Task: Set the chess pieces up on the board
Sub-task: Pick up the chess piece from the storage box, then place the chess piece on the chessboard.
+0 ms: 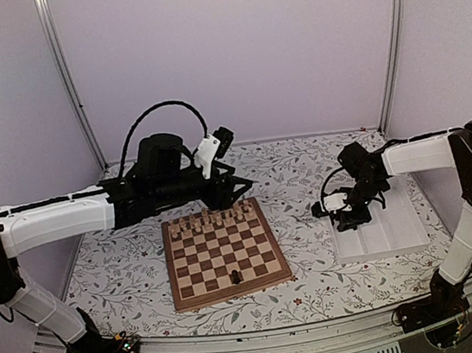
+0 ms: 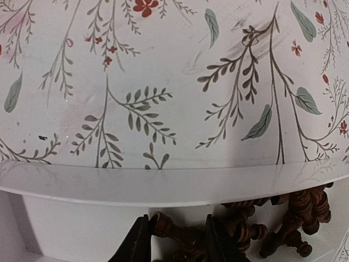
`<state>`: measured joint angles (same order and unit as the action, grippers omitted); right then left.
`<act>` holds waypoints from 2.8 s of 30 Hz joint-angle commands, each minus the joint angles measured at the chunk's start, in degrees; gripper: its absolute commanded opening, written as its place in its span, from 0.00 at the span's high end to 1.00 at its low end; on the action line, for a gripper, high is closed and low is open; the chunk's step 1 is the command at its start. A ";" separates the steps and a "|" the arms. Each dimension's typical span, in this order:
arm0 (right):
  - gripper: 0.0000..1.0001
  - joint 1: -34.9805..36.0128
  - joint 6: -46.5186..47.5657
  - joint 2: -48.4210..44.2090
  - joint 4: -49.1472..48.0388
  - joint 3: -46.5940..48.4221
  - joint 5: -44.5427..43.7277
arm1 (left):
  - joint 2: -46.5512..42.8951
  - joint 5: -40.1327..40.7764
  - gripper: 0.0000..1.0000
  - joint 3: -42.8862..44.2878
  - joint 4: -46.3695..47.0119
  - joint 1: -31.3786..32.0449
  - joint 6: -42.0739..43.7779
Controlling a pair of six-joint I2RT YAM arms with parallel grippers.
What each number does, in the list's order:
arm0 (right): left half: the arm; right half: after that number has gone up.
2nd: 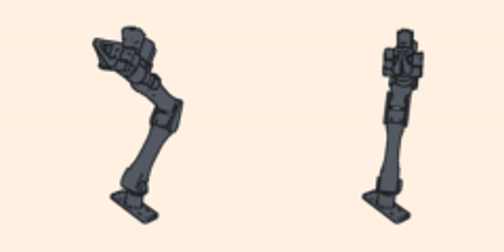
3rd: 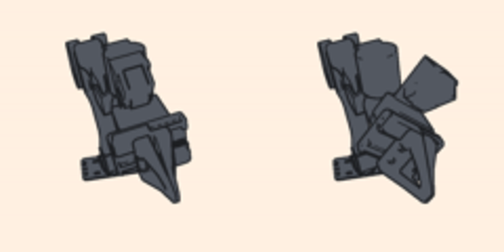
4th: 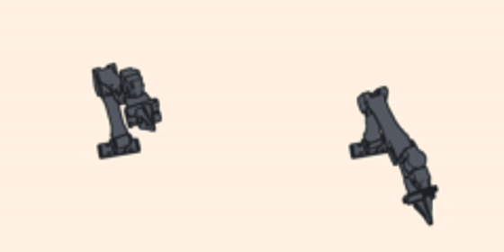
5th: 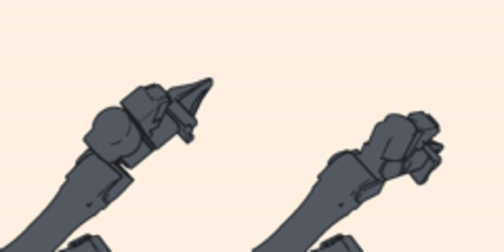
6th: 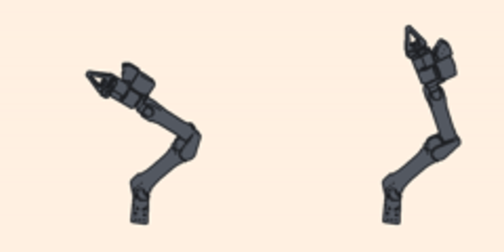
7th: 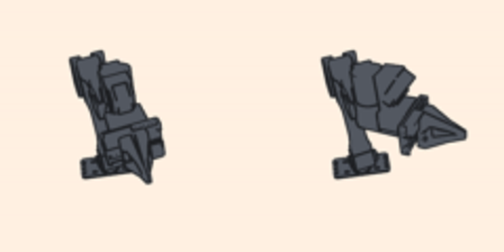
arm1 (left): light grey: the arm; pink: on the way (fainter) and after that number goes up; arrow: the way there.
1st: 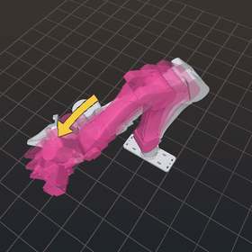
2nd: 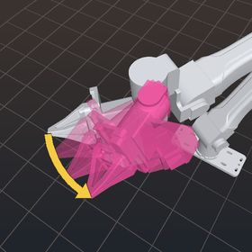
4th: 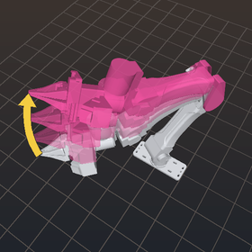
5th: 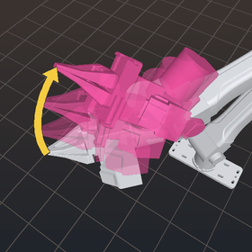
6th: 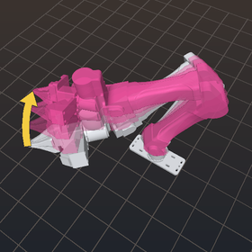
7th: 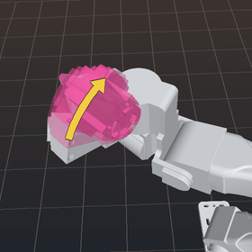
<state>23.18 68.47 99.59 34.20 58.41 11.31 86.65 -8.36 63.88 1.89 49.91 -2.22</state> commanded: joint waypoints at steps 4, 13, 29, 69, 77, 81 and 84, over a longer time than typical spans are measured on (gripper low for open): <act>0.77 -0.45 -8.87 -7.44 3.99 1.86 10.62 | -0.77 -0.86 0.36 -1.39 2.36 1.31 -1.38; 0.77 -7.01 -15.07 -9.05 10.03 5.43 27.25 | 1.04 -2.75 0.36 -3.20 6.27 1.78 -3.22; 0.77 -9.48 -21.48 -6.33 23.56 16.82 66.67 | 13.49 6.90 0.37 7.83 8.22 13.12 11.45; 0.66 -1.79 -16.92 -4.80 29.68 18.97 65.05 | 22.65 7.85 0.95 24.35 -4.41 16.54 25.75; 0.47 -2.08 -6.44 -5.15 38.64 21.02 66.34 | 18.29 7.59 1.00 21.01 -6.16 16.45 22.86; 0.45 -3.54 -7.16 -6.86 36.27 19.91 65.56 | 13.47 8.16 1.00 17.59 -11.02 16.51 18.29; 0.44 -4.66 -14.74 -10.13 26.41 16.55 61.52 | 8.49 15.00 1.00 14.09 -16.84 16.49 12.03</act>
<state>20.56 55.94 94.59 66.50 77.49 73.95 102.39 -0.64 81.80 -4.89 66.70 17.85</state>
